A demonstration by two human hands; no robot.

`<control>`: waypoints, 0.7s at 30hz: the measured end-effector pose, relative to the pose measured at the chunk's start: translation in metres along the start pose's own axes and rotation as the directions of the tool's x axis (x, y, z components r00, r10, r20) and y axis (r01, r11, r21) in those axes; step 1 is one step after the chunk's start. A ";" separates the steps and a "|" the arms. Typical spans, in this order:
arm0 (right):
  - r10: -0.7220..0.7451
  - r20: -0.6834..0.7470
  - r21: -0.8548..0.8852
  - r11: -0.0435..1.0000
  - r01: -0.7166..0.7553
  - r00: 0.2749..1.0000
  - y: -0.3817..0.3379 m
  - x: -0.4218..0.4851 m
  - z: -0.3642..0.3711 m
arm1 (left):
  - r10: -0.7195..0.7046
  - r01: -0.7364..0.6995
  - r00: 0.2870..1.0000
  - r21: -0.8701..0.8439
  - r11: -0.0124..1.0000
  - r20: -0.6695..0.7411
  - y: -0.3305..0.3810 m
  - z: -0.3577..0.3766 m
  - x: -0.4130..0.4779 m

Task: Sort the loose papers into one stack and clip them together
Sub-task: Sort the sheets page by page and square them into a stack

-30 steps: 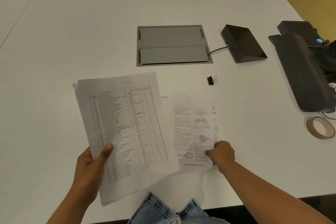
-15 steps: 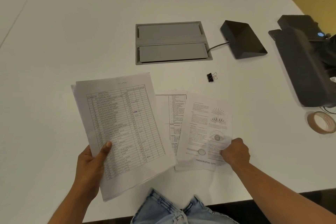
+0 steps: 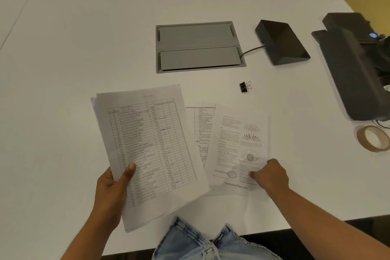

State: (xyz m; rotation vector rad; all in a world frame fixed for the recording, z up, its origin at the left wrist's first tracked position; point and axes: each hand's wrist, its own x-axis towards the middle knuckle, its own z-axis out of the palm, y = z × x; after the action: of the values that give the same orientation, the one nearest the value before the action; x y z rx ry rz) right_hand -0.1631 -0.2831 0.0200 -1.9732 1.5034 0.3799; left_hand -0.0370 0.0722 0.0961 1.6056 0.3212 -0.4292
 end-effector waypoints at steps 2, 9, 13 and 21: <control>0.010 0.022 0.042 0.999 -0.011 1.000 0.000 0.000 0.003 | -0.003 0.003 1.000 -0.003 1.000 -0.005 -0.001 0.000 0.001; -0.054 0.026 0.204 0.978 0.048 0.998 -0.001 -0.002 -0.007 | -0.006 0.006 1.000 -0.009 1.000 -0.007 0.001 0.000 0.003; -0.214 -0.002 0.210 0.955 0.209 0.977 -0.001 -0.005 -0.033 | 0.000 0.000 1.000 -0.015 1.000 -0.005 0.002 0.000 0.004; -0.314 -0.141 0.226 0.913 0.339 0.939 0.000 -0.026 -0.093 | 0.007 -0.007 1.000 -0.023 1.000 0.007 0.001 -0.003 0.008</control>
State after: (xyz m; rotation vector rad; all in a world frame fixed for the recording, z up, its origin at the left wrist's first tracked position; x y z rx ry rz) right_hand -0.1840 -0.3217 0.1060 -2.0165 1.1809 -0.0515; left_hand -0.0291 0.0746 0.0935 1.5824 0.3138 -0.4247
